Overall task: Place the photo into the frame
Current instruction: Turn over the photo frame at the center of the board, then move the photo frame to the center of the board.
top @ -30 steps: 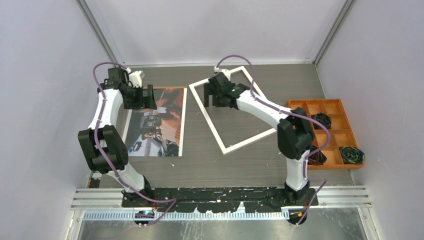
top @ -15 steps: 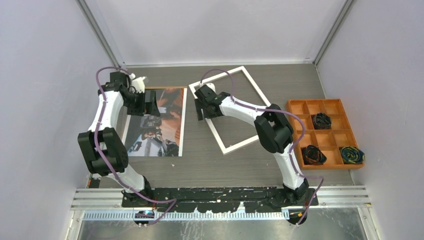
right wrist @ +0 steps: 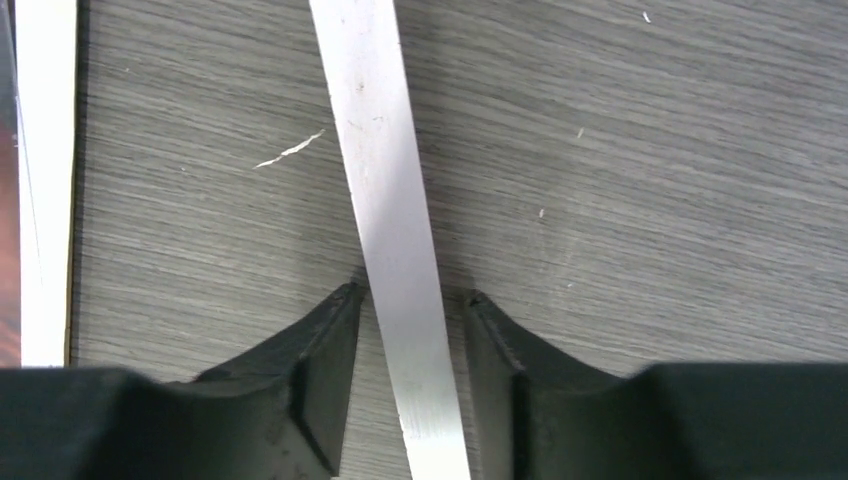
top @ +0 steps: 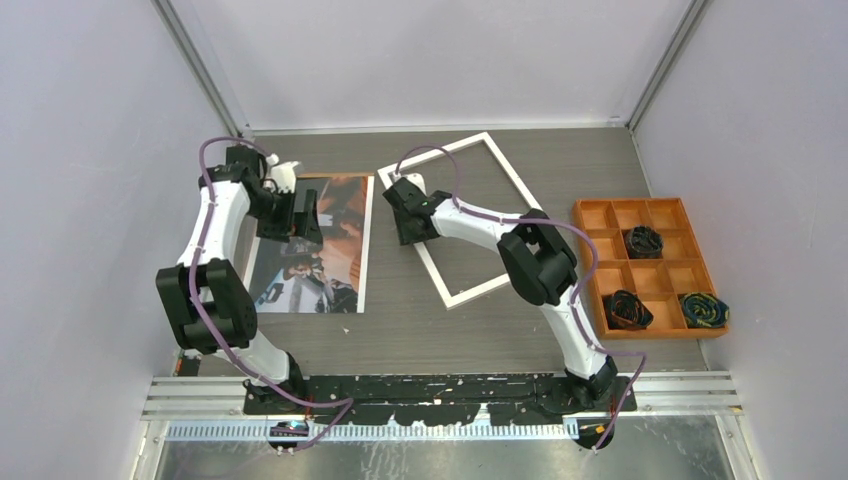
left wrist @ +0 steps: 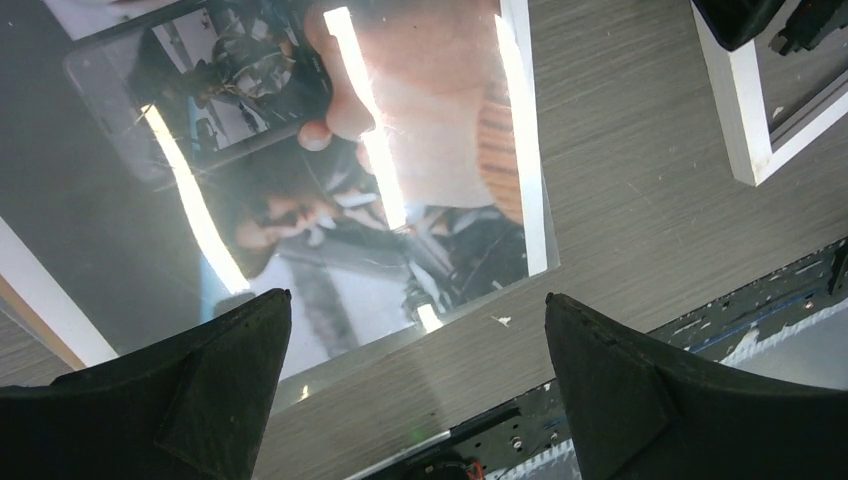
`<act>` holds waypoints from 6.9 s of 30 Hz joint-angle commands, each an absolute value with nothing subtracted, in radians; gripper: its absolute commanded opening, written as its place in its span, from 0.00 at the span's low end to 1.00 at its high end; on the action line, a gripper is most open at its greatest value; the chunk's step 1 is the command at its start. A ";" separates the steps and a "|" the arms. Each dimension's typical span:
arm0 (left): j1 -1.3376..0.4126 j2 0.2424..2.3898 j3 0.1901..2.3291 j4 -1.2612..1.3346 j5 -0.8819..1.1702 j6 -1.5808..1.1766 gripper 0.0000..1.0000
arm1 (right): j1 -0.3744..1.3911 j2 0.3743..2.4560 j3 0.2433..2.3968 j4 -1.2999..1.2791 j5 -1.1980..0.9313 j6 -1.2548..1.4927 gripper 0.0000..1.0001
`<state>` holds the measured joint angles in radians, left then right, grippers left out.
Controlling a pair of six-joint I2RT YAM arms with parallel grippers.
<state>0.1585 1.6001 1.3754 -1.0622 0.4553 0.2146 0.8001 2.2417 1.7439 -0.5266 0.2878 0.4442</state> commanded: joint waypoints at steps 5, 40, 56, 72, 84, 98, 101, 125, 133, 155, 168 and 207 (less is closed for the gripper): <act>0.097 1.583 1.421 -1.104 0.396 0.227 1.00 | 0.821 2.234 1.778 -0.518 0.323 0.496 0.21; 0.095 1.533 1.596 -1.103 0.528 0.005 1.00 | 0.852 1.793 1.860 -0.172 -0.167 1.168 0.01; 0.088 1.459 1.588 -0.942 0.563 -0.182 1.00 | 0.839 1.765 1.725 0.090 -0.339 1.362 0.07; -0.050 1.497 1.645 -0.834 0.428 -0.183 1.00 | 0.789 1.711 1.621 -0.017 -0.372 1.335 0.44; -0.168 1.585 1.730 -0.790 0.316 -0.173 1.00 | 0.672 1.652 1.701 -0.354 -0.426 1.133 0.82; -0.217 1.675 1.723 -0.809 0.154 -0.058 1.00 | 0.608 1.602 1.894 -0.817 -0.296 0.805 0.74; -0.217 1.676 1.647 -0.787 0.102 -0.014 1.00 | 0.608 1.592 1.920 -0.916 -0.234 0.740 0.71; -0.436 1.700 1.198 -0.417 -0.348 0.316 1.00 | 0.532 1.347 1.514 -1.079 -0.086 0.577 0.37; -0.449 1.772 1.187 -0.414 -0.355 0.365 1.00 | 0.518 1.219 1.246 -1.005 -0.048 0.592 0.27; -0.551 1.837 1.150 -0.347 -0.316 0.405 0.99 | 0.449 1.410 1.065 -0.871 0.263 0.488 0.34; -0.631 1.785 1.077 -0.361 -0.285 0.409 0.99 | 0.434 1.639 1.064 -0.746 0.290 0.507 0.32; -0.029 1.652 1.507 -0.884 0.048 0.350 1.00 | 0.654 1.685 1.563 -0.603 0.278 0.634 1.00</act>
